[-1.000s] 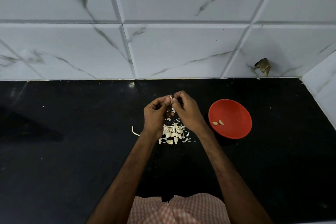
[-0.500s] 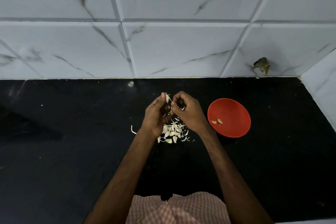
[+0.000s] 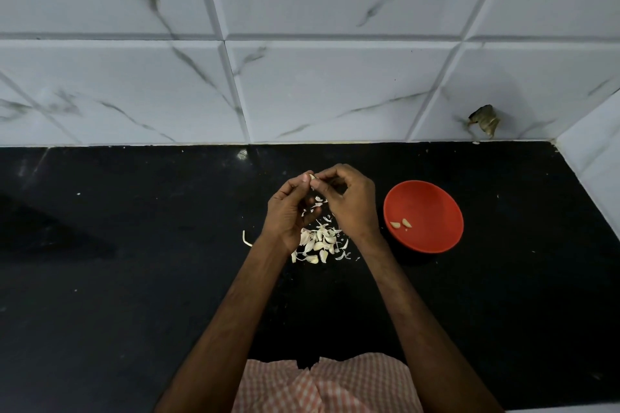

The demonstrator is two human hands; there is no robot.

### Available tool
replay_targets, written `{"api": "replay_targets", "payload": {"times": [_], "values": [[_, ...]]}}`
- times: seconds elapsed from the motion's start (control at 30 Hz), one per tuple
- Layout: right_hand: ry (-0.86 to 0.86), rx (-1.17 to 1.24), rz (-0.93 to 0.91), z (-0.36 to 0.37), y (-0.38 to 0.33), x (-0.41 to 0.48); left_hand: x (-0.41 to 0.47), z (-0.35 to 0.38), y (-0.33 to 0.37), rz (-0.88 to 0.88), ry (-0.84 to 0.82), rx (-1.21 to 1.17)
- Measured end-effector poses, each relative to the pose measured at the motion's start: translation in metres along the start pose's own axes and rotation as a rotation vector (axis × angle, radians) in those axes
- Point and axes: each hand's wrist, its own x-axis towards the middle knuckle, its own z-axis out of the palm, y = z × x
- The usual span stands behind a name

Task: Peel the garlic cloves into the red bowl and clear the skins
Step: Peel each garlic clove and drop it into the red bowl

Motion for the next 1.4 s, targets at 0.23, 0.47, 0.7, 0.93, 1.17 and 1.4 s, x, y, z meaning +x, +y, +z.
{"api": "replay_targets", "payload": {"times": [0.23, 0.47, 0.7, 0.93, 1.17, 1.4], "values": [[0.001, 0.036, 0.124, -0.004, 0.009, 0.001, -0.001, -0.001, 0.001, 0.02, -0.04, 0.149], [0.014, 0.082, 0.149, -0.003, 0.005, -0.002, 0.0, -0.001, 0.002, -0.03, 0.0, 0.147], [-0.062, -0.041, 0.11, -0.004, 0.001, -0.004, 0.002, -0.002, 0.001, -0.012, 0.036, 0.081], [-0.072, -0.176, 0.113, 0.0, -0.01, -0.001, 0.001, 0.001, -0.001, 0.233, 0.049, 0.164], [-0.015, -0.208, 0.178, -0.001, -0.011, -0.001, 0.002, 0.006, -0.01, 0.307, 0.048, 0.161], [-0.013, -0.16, 0.188, 0.0, -0.012, -0.002, 0.004, 0.004, -0.012, 0.292, 0.06, 0.118]]}}
